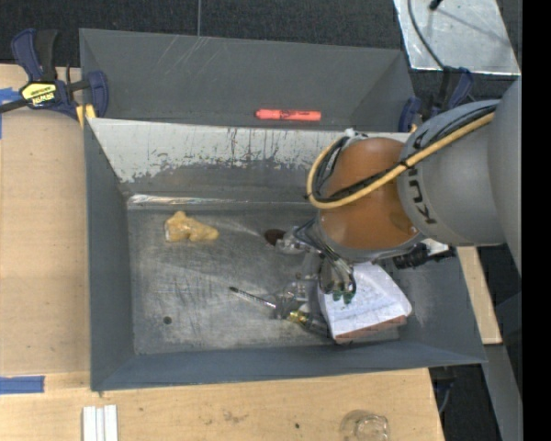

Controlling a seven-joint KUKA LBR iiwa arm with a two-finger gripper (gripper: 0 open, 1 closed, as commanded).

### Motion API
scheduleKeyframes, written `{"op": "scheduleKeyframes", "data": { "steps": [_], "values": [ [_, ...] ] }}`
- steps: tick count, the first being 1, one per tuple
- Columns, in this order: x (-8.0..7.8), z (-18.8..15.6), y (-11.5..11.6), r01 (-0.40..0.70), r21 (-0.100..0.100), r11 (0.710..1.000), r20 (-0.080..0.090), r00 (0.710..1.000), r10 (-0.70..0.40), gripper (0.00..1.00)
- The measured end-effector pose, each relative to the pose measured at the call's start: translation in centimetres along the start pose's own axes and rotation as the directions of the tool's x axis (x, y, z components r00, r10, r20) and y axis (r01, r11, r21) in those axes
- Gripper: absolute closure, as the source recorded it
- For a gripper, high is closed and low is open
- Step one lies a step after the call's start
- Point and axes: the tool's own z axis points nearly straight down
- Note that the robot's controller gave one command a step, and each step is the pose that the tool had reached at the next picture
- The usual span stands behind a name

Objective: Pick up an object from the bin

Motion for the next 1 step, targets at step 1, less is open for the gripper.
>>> {"op": "scheduleKeyframes", "data": {
  "steps": [1],
  "values": [
    [0.04,0.02,0.01,-0.001,0.0,1.0,-0.001,1.0,0.001,0.0]
  ]
}}
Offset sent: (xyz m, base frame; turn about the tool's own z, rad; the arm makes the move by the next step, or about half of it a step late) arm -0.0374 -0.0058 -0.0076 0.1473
